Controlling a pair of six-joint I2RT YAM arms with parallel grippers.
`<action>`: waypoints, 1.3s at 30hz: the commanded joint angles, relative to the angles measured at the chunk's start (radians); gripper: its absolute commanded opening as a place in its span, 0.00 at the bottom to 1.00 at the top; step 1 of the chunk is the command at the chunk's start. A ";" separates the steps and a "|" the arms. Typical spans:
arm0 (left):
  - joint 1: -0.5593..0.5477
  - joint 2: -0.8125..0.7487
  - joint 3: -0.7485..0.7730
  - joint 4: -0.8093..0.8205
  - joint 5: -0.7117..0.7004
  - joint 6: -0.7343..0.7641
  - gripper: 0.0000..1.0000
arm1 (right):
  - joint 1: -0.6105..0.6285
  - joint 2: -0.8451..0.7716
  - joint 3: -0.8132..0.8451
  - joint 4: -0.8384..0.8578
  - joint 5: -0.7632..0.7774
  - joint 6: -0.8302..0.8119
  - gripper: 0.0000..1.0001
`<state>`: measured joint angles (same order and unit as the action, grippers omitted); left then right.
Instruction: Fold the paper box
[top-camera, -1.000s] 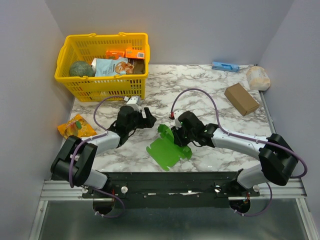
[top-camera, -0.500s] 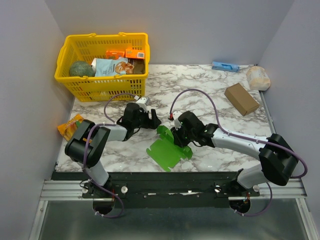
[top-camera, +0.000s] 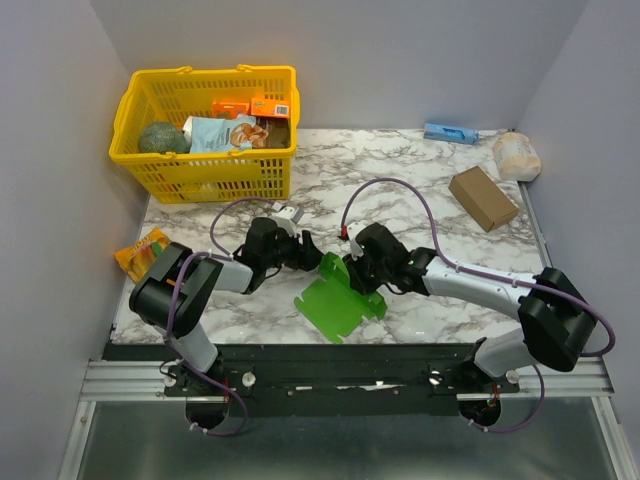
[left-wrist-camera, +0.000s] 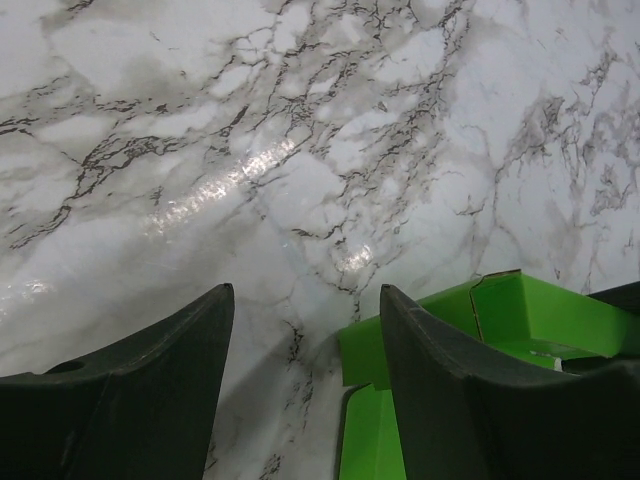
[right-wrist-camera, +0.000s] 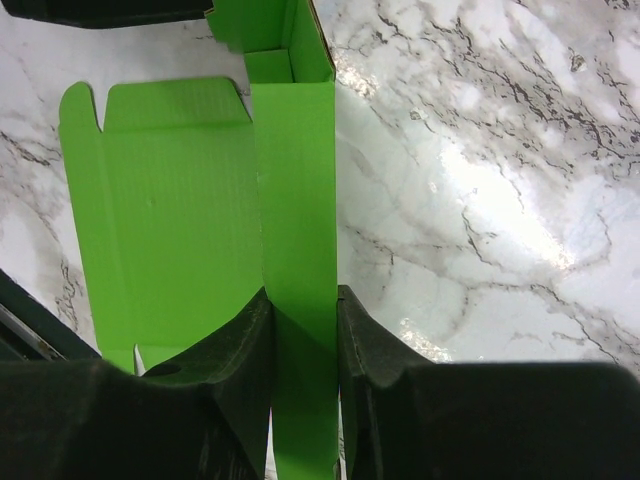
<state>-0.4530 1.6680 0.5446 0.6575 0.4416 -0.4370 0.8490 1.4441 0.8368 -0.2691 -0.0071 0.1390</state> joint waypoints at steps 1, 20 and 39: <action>-0.038 -0.036 -0.034 0.047 0.055 -0.017 0.68 | -0.002 0.013 0.016 -0.013 0.056 0.020 0.34; -0.076 -0.071 -0.106 0.178 0.094 -0.052 0.63 | -0.002 0.015 0.012 -0.009 0.071 0.037 0.34; -0.133 -0.088 -0.129 0.246 0.034 0.058 0.63 | -0.001 0.007 0.007 -0.002 0.065 0.042 0.34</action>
<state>-0.5720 1.5845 0.3820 0.8906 0.5011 -0.4412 0.8486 1.4448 0.8387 -0.2779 0.0334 0.1818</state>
